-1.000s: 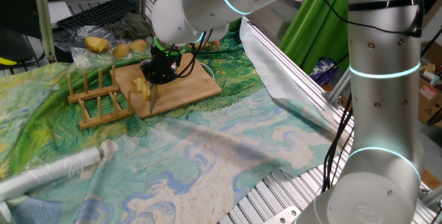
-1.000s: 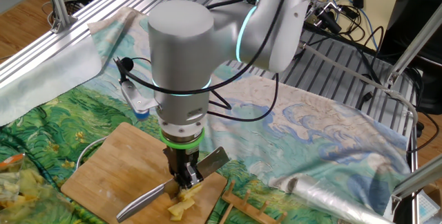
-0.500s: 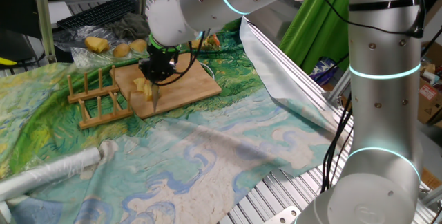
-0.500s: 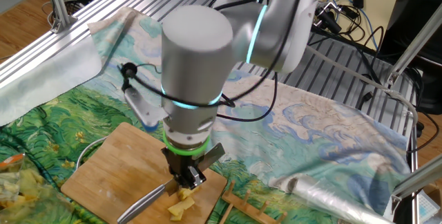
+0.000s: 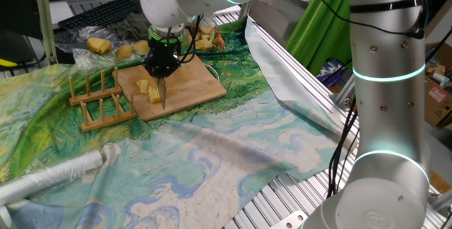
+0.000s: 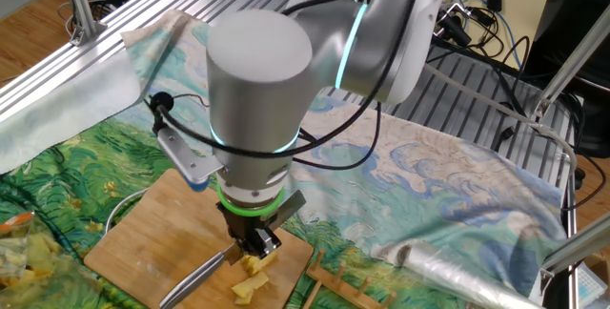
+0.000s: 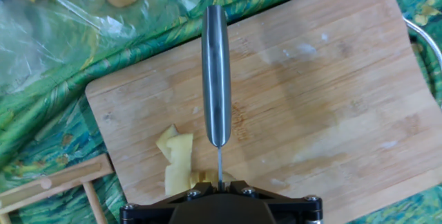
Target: Chop the potatoes
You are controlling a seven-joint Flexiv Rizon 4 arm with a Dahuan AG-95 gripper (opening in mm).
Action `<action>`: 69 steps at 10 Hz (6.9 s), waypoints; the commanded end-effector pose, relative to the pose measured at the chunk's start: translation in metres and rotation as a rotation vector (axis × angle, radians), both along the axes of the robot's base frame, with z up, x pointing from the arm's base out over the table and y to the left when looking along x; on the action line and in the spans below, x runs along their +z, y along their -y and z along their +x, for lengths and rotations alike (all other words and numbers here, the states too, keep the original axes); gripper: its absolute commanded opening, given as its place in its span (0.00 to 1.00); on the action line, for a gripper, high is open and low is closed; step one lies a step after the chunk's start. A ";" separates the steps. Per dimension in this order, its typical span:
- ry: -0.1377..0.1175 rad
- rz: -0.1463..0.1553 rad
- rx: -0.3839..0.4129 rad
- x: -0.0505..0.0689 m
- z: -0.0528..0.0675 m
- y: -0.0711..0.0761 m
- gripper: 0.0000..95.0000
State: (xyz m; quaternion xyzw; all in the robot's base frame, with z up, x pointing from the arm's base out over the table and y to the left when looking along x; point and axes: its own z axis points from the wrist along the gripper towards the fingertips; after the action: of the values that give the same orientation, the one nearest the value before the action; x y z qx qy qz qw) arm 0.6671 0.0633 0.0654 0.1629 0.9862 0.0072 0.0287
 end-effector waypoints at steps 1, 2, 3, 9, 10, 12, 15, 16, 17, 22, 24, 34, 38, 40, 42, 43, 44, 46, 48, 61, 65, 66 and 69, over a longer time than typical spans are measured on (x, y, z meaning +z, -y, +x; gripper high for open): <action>-0.006 -0.006 0.007 0.006 -0.002 0.002 0.00; -0.005 -0.011 0.011 0.008 -0.004 0.004 0.00; -0.006 -0.014 0.015 0.010 -0.005 0.005 0.00; -0.005 -0.016 0.010 0.014 -0.009 0.007 0.00; 0.002 -0.017 0.015 0.009 -0.010 0.008 0.00; 0.039 0.005 0.002 -0.027 -0.009 0.007 0.00; 0.067 -0.029 -0.007 -0.057 0.001 0.000 0.00; 0.061 -0.040 -0.006 -0.054 0.001 0.001 0.00; 0.064 -0.036 -0.009 -0.053 0.001 0.001 0.00; 0.041 -0.014 0.007 -0.048 0.003 0.003 0.00; 0.025 -0.012 0.013 -0.036 0.000 0.006 0.00; 0.021 -0.054 0.044 -0.010 0.006 0.009 0.00; 0.032 -0.052 0.057 -0.004 0.013 0.012 0.00; 0.046 -0.031 0.036 -0.017 0.012 0.010 0.00; 0.093 -0.007 0.016 -0.066 0.017 0.004 0.00; 0.088 -0.013 0.013 -0.071 0.018 0.002 0.00; 0.066 -0.039 0.021 -0.062 0.016 0.005 0.00; 0.053 -0.037 0.024 -0.051 0.013 0.008 0.00; 0.058 -0.020 0.021 -0.046 0.013 0.009 0.00; 0.012 -0.042 0.015 -0.007 -0.001 0.002 0.00; 0.010 -0.040 -0.003 0.001 -0.001 -0.001 0.00; 0.010 -0.038 -0.007 0.001 -0.001 -0.002 0.00; 0.010 -0.035 -0.012 0.001 -0.001 -0.002 0.00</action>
State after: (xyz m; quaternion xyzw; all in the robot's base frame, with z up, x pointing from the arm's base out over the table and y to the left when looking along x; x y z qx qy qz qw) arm 0.6661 0.0658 0.0657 0.1679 0.9851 -0.0090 0.0370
